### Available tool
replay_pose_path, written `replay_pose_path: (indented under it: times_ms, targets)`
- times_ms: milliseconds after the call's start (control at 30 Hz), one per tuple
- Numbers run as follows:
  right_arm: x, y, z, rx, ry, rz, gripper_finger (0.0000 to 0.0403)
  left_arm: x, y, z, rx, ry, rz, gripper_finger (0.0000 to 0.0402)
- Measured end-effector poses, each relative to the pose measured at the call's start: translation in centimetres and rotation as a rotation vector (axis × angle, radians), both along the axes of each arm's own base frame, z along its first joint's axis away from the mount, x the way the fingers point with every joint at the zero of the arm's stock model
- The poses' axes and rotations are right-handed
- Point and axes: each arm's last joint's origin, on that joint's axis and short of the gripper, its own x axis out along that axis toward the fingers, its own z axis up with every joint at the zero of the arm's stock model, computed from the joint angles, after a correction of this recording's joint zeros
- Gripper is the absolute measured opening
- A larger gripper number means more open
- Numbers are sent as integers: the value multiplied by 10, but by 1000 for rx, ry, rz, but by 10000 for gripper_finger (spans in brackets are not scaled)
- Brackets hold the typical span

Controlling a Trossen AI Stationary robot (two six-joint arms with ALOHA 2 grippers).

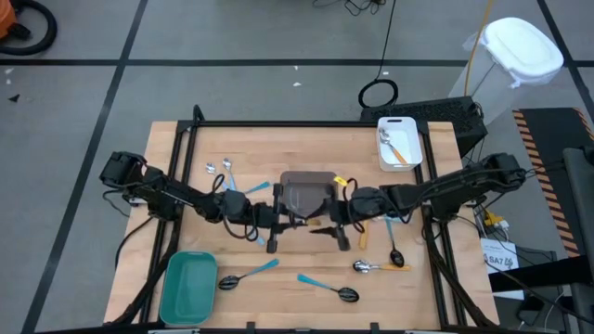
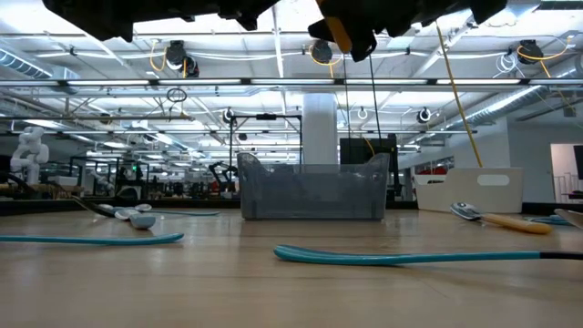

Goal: Sort silverware by color (type)
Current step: Put the bottom left yellow spoon into the white bin

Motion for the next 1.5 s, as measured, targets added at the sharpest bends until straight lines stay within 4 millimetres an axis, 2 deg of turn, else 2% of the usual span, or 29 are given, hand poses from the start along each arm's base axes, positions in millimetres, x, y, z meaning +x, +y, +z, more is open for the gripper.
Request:
replay_pose_path:
  times_ms: [367, 700, 967, 1033, 1300, 1500]
  targets:
    - [1, -5, 0, 39, 5, 65, 160, 0, -2, -2, 15, 18, -54, 44]
    - [0, -4, 0, 35, 3, 96, 66, 0, -2, -2, 39, 14, -73, 44]
    - [0, -5, 0, 23, 3, 93, 65, 0, -2, -3, 53, 21, -51, 49]
    - [0, -5, 0, 24, 7, 88, 65, 0, -1, -3, 53, 28, -33, 66]
    - [-2, -7, 1, 8, 10, 33, 65, 0, 1, -5, 8, 61, 148, 178]
    - [-10, -9, 11, -10, -4, 2, 65, -4, -2, -7, 7, 104, 267, 206]
